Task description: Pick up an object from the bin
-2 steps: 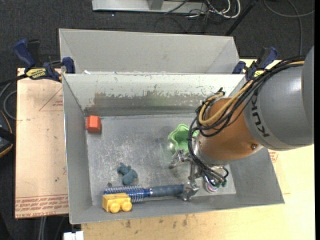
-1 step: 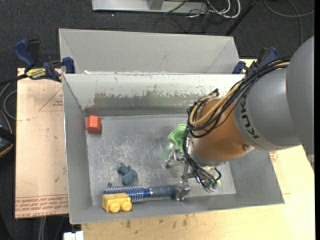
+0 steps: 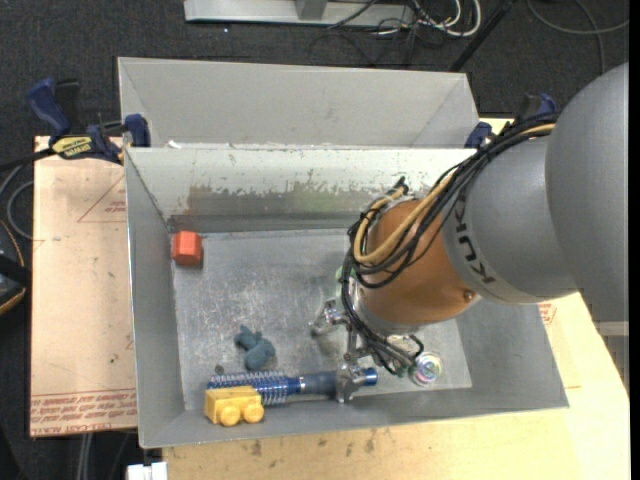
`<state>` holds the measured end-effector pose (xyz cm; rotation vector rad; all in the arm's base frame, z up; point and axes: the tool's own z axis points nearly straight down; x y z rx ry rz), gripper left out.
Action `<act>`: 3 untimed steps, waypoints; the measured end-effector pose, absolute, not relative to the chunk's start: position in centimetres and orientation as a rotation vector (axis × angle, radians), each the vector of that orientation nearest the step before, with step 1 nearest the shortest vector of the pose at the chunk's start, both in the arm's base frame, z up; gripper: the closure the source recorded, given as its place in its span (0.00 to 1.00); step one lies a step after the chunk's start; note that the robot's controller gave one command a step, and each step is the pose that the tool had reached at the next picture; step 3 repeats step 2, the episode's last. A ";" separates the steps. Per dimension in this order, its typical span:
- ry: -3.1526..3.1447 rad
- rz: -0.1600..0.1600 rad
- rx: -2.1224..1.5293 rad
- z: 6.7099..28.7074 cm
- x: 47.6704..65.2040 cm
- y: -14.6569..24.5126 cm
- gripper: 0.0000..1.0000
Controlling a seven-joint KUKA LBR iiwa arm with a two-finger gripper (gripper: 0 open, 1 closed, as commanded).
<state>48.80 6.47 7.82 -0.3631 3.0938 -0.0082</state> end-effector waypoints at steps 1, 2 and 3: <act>3.104 0.002 -0.367 7.7 48.4 6.8 1.00; 3.108 -0.002 -0.398 22.3 49.2 3.4 1.00; 3.108 -0.002 -0.398 22.3 49.2 3.4 1.00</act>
Offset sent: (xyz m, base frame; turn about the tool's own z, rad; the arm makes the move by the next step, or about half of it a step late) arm 0.0000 0.0000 0.0000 0.0000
